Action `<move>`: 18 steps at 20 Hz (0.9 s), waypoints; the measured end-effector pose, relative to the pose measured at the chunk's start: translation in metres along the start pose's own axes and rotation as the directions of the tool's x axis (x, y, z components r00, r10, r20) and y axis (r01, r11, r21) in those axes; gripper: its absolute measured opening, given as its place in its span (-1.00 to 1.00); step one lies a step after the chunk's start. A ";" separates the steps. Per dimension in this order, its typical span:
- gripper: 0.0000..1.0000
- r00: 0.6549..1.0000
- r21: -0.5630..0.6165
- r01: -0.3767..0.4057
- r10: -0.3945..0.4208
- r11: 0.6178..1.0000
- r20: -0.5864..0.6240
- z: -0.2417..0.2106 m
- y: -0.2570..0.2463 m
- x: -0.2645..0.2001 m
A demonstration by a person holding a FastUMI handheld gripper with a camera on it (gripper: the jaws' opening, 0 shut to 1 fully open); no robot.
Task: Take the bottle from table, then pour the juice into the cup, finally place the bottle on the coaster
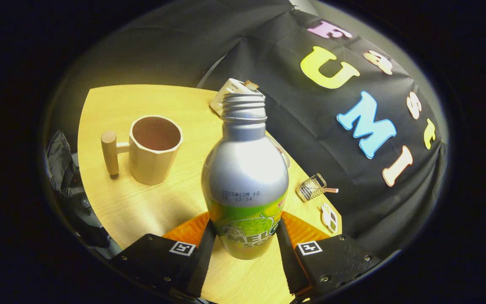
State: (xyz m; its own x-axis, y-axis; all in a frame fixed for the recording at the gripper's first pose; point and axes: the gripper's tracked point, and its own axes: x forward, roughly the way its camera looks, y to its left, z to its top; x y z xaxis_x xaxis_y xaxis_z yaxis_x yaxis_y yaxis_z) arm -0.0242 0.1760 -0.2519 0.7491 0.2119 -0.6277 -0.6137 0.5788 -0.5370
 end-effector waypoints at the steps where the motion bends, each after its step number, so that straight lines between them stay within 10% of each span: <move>1: 0.46 1.000 -0.011 -0.008 0.008 1.000 -0.011 0.001 0.003 0.003; 18: 0.46 0.981 -0.357 -0.029 -0.043 0.934 -0.191 0.009 0.014 0.016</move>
State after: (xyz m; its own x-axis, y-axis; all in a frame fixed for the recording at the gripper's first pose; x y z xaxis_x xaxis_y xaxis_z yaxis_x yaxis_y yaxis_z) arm -0.0190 0.1940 -0.2643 0.7133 0.0321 -0.7002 -0.6835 0.2531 -0.6847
